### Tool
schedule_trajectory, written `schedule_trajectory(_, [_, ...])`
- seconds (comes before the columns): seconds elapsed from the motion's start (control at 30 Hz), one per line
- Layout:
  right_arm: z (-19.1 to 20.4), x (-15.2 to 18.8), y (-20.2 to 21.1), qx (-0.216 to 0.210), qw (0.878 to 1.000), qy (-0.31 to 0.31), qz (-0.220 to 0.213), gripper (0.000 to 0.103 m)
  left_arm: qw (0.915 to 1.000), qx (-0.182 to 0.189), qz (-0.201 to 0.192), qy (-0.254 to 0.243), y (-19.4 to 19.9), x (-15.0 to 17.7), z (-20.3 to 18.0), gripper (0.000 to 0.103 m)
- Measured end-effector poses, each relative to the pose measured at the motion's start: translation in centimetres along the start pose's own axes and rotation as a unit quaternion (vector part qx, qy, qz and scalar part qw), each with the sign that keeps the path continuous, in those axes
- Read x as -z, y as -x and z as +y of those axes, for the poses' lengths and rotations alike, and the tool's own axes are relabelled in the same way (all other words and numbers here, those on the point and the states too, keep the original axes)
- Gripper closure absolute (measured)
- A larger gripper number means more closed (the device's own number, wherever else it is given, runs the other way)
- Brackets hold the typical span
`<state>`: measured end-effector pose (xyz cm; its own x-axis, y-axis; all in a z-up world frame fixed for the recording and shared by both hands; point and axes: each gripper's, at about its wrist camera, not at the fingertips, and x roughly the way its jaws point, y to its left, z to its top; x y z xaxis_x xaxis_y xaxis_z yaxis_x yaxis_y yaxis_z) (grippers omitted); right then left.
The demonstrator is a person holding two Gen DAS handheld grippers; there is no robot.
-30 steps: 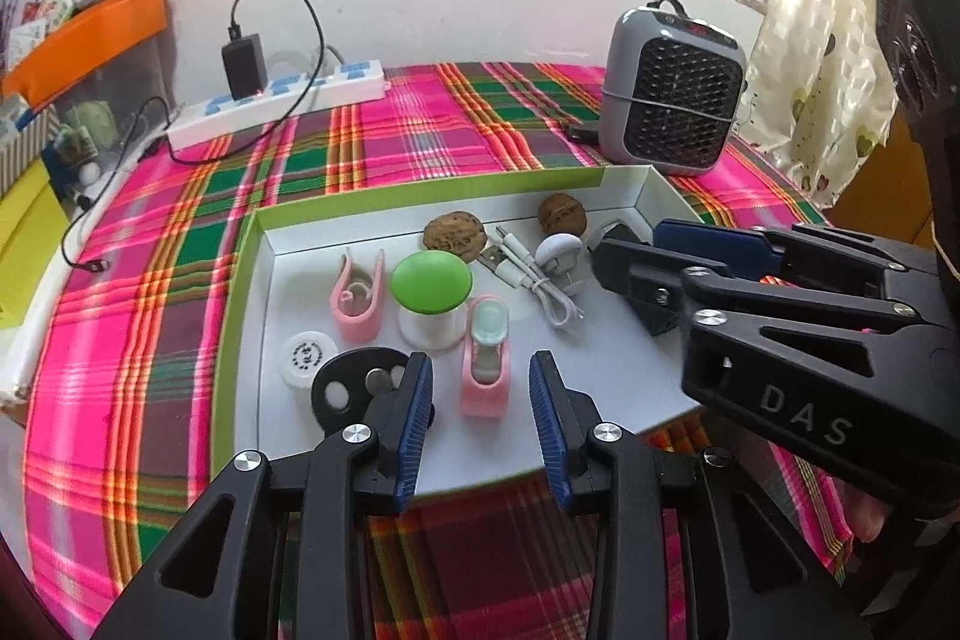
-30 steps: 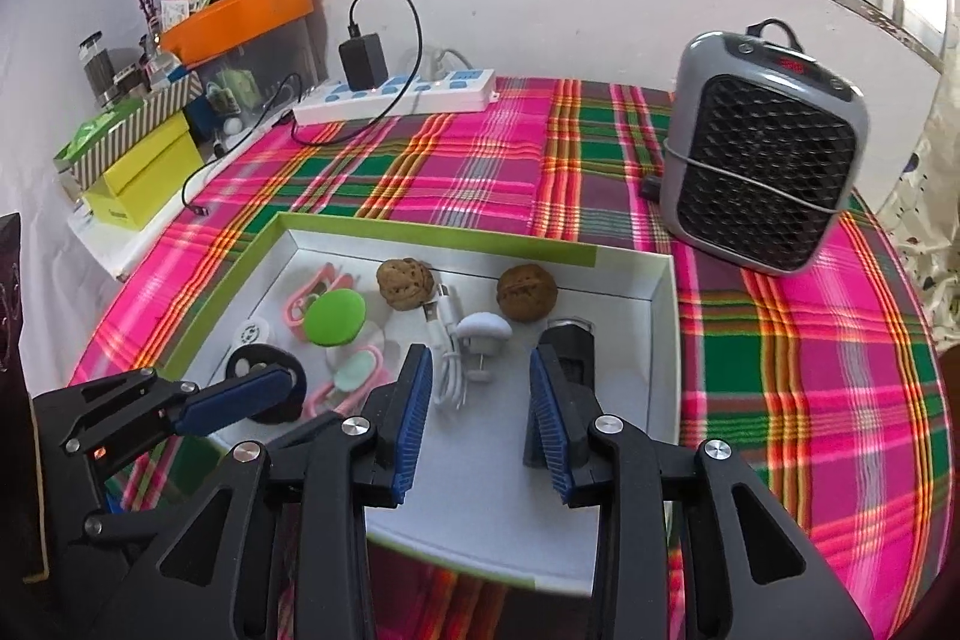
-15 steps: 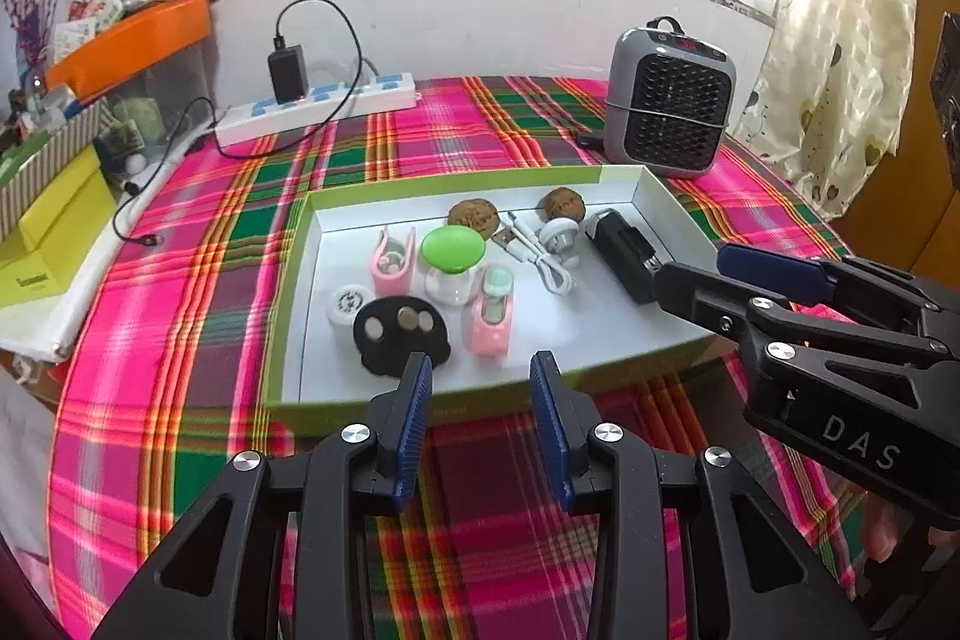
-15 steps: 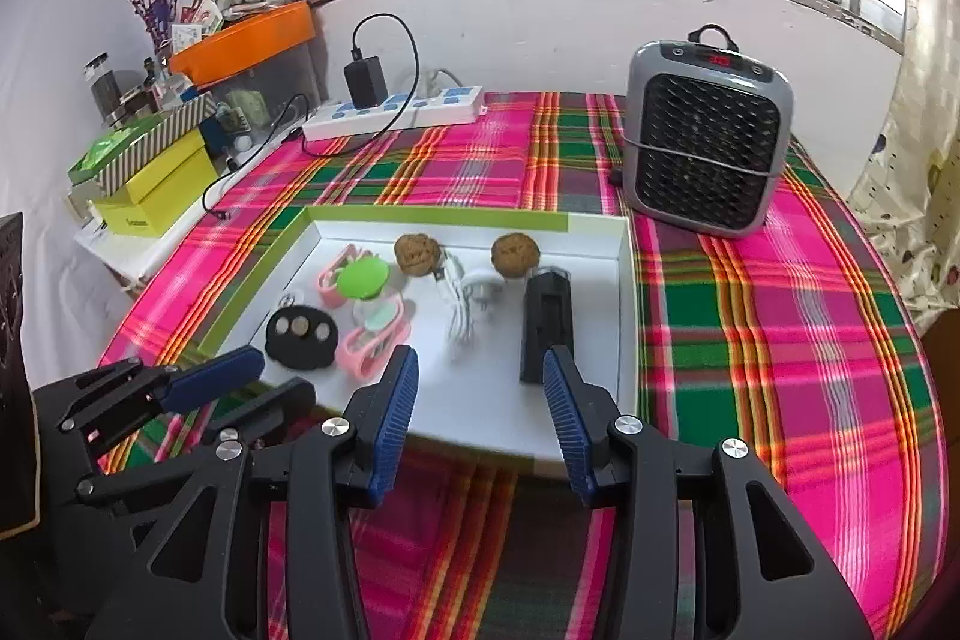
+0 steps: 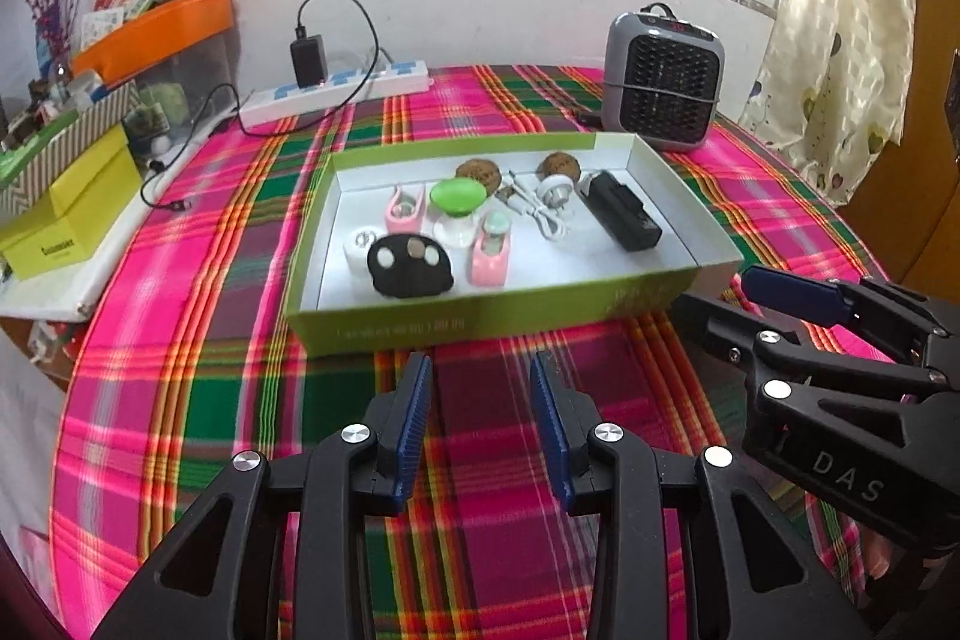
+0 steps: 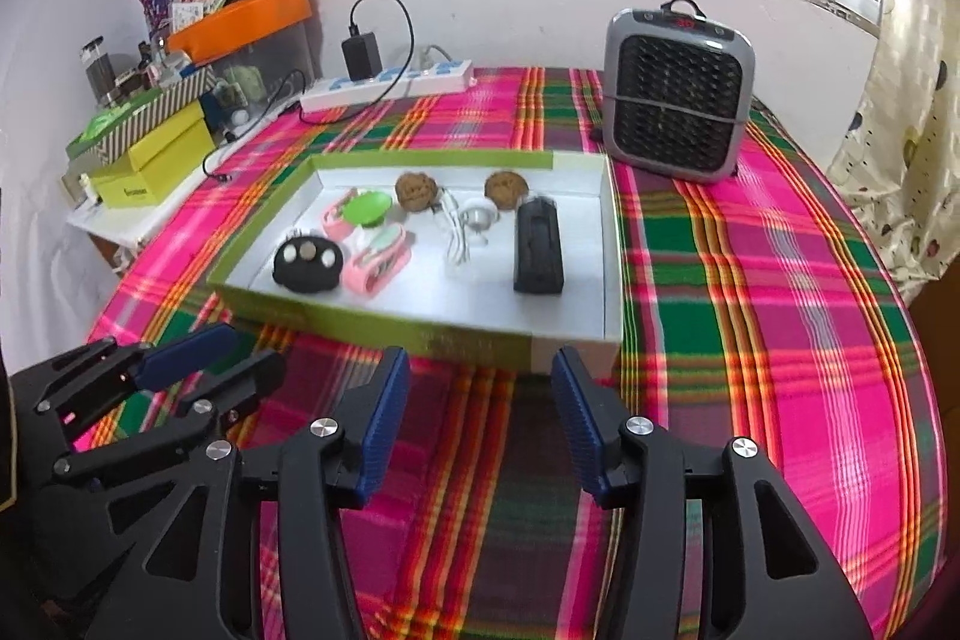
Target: Organize objects
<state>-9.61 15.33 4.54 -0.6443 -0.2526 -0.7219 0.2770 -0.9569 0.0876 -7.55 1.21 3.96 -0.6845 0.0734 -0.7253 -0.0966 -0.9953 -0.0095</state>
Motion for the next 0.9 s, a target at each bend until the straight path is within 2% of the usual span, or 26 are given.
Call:
schedule_trajectory(0.3, [-0.1, 2.0, -0.3, 0.015, 1.000, -0.010, 0.020, 0.052, 0.9997, -0.016, 0.011, 0.012, 0.0, 1.7, 0.3, 0.071])
schedule_trajectory(0.9, [-0.8, 4.7, -0.3, 0.043, 0.998, -0.011, 0.053, 0.051, 0.9994, -0.008, 0.028, 0.016, -0.6, 3.1, -0.3, 0.071])
